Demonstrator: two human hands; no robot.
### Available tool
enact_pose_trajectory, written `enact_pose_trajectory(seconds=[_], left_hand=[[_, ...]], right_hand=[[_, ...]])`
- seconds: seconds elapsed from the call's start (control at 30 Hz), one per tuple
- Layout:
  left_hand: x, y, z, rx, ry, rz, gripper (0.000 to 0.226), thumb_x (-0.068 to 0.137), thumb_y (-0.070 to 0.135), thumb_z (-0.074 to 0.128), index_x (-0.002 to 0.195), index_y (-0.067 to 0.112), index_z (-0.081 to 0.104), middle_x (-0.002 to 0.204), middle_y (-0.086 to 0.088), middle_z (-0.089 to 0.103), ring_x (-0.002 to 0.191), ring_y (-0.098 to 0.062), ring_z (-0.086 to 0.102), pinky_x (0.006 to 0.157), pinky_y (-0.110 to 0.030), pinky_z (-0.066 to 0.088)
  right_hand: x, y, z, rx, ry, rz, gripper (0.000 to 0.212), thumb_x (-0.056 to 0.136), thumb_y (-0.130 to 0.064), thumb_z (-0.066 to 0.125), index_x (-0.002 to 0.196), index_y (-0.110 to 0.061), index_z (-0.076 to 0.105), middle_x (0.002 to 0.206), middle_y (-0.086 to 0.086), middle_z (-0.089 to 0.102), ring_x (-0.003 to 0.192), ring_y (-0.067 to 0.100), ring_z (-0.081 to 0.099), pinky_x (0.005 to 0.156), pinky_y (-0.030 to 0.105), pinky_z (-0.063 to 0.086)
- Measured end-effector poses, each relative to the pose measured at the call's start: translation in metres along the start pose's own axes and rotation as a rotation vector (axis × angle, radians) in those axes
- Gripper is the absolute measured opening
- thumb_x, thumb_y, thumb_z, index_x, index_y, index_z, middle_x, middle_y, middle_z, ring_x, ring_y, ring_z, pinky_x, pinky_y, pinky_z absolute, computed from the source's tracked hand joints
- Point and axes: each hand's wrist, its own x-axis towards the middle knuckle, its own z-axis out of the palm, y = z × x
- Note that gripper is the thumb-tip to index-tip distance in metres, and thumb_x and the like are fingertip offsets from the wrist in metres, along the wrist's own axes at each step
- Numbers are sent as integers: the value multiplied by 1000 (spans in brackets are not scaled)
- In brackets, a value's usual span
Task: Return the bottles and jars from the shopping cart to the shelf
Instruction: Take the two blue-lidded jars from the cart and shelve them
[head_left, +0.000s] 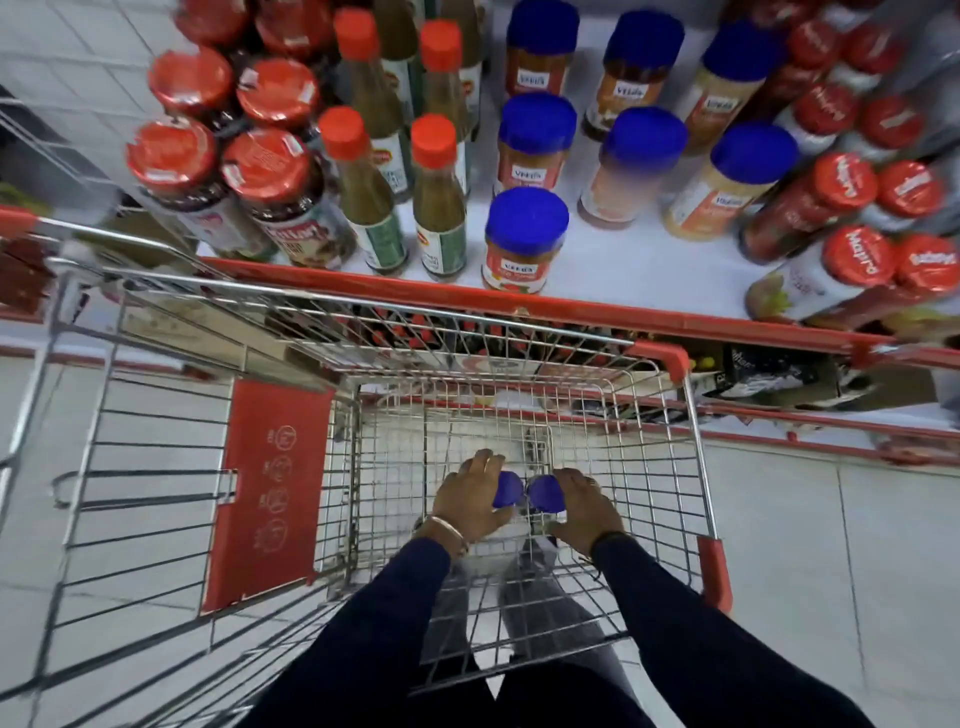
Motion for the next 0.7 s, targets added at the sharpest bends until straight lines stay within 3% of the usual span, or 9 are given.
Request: enact_pose_trajectory(seconds=[0.1,0.2,0.37,0.5,0.6,0.7], left_hand=[[19,-2,27,42,-64,-102,84,76,36,67,140,11,19,150,-14,23,128,-36,39,94,-49,47],[30,-4,47,51,-106,-149,86,76,26,69,142,11,16,146,-13,28,125,-35,42,92,-48,49],[37,-9,55,44,-43,-142,59,80,8,58,133,10,32,133,-13,45,113,-33,50,80,-45,54],[25,-3,42,-16,16,-120,58,76,6,59,130,14,38,129,-9,50,112,-31,52,80,-44,53],[7,7,24,-78,90,-125,63,73,10,64,131,17,39,131,-7,51,113,-30,53,87,-42,53],[-11,23,-4,-32,144,-93,62,73,16,65,130,19,40,130,-3,52,112,-27,54,84,-38,52]], right_hand=[[19,8,19,-65,-20,-19,85,73,-25,69,143,-15,21,150,7,27,127,32,41,96,43,47],[37,13,33,-44,24,-19,78,72,-14,68,139,-14,27,145,8,34,122,31,46,92,42,49],[49,23,37,-3,52,-56,59,68,-1,65,122,-13,44,127,8,50,114,33,51,87,43,51],[37,27,18,79,115,-36,43,67,0,62,106,-14,50,114,8,58,101,32,59,74,34,50],[13,23,-9,160,182,-44,43,69,0,62,110,-10,52,113,11,60,95,31,61,69,29,44],[-17,17,-47,161,225,-88,52,70,-2,60,120,-12,51,119,10,60,100,29,61,76,31,49]])
